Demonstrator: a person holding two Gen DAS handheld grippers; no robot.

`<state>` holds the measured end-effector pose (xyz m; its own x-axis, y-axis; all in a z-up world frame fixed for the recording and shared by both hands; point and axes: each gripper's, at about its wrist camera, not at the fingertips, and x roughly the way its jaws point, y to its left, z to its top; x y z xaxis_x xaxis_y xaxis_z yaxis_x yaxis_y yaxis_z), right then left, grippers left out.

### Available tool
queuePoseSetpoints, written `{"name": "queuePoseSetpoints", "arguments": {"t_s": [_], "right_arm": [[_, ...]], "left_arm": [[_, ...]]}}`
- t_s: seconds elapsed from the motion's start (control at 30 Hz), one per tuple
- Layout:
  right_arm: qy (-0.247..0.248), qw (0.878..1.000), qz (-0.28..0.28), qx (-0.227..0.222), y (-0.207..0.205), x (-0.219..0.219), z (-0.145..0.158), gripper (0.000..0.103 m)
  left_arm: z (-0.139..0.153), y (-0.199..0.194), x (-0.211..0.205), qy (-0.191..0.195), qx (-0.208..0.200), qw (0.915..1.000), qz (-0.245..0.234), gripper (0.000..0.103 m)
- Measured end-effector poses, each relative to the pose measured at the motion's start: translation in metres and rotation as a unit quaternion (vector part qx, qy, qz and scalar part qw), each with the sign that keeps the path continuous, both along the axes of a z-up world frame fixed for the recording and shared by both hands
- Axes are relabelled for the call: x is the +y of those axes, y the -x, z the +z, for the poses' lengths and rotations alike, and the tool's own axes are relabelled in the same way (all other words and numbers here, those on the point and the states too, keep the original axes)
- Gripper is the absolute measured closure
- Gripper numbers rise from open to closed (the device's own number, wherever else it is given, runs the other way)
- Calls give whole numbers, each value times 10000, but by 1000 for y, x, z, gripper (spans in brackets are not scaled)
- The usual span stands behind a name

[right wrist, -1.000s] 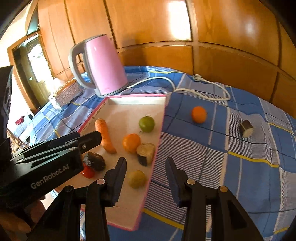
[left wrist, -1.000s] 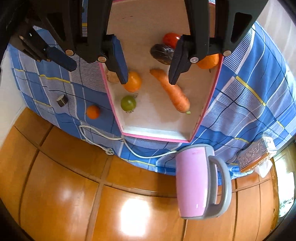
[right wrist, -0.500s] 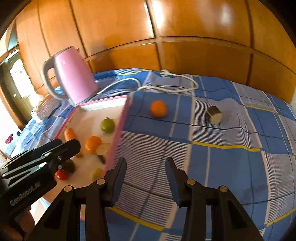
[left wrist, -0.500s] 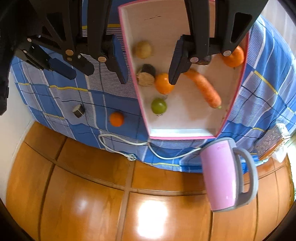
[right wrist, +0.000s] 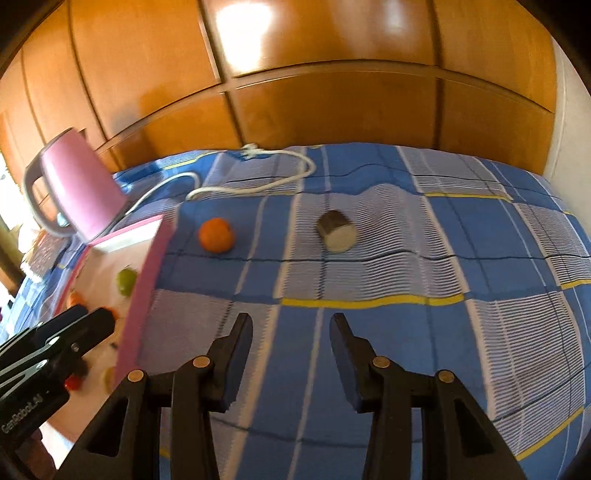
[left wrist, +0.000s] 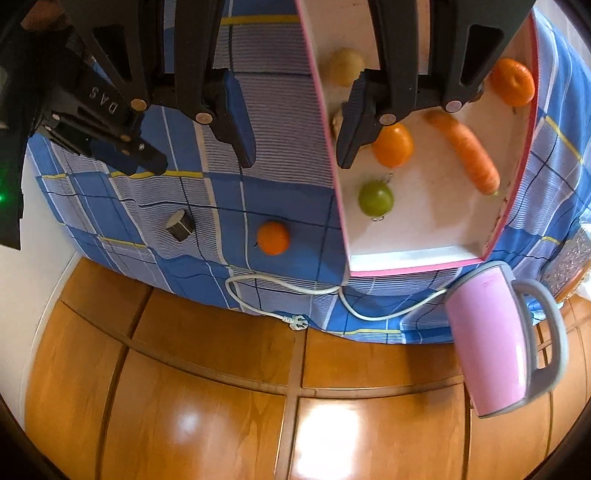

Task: Organize fruits
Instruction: 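Withdraw right tool to the brown cylinder chunk while left tool moves to the last orange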

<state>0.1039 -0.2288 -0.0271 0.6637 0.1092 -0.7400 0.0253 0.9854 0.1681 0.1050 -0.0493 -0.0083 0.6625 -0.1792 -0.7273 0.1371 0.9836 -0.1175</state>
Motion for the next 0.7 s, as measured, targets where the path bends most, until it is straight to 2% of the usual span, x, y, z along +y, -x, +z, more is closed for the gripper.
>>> {"name": "queuePoseSetpoints", "arguments": {"t_s": [0.7], "right_arm": [[230, 9995, -162, 168, -80, -25, -18, 59]], "left_arm": [[-18, -71, -26, 158, 315, 9994, -56, 57]]}}
